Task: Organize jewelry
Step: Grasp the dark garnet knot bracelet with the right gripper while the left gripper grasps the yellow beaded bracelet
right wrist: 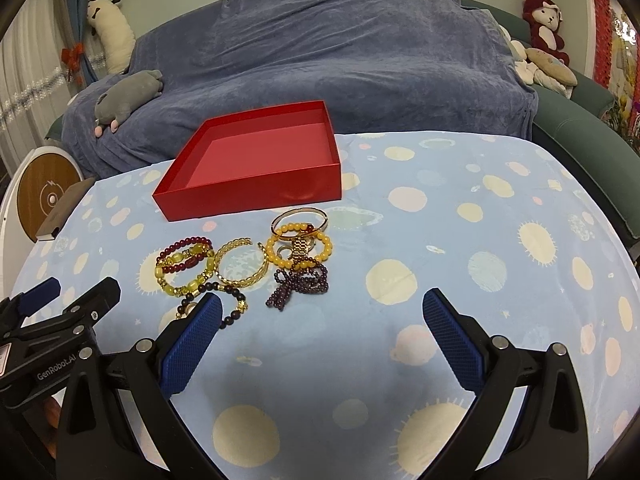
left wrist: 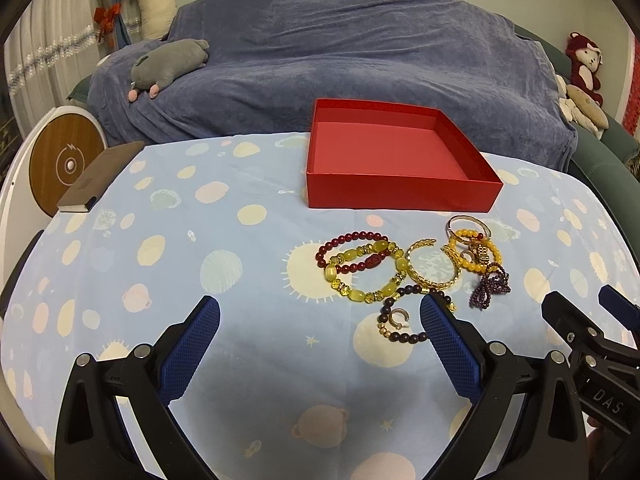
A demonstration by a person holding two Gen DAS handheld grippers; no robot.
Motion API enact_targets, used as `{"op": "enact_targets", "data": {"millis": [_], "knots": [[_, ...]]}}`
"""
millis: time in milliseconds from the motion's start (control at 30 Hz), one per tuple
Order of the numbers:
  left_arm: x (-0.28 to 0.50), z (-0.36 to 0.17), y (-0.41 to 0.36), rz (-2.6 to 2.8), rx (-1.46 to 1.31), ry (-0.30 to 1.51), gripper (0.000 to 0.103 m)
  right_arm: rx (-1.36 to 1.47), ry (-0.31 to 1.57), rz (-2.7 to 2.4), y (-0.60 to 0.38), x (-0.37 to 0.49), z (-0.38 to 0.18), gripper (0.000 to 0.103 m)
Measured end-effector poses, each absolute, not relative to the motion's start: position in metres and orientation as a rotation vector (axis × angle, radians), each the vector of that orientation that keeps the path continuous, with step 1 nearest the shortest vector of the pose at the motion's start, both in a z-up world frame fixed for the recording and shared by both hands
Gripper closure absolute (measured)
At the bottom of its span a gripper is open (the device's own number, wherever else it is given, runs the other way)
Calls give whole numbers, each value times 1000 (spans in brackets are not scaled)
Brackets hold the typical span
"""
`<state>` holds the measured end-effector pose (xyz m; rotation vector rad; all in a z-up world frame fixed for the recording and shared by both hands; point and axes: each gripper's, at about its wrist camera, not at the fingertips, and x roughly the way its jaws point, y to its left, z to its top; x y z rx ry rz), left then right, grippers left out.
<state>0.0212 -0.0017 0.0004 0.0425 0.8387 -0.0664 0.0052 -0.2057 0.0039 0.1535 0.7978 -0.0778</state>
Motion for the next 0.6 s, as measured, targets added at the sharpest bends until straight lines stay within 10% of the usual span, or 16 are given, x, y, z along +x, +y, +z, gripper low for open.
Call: {"op": "enact_targets", "data": {"millis": [600], "knots": [[43, -43, 10, -104, 59, 919, 7, 153, 941, -46, -195, 67, -63, 61]]}}
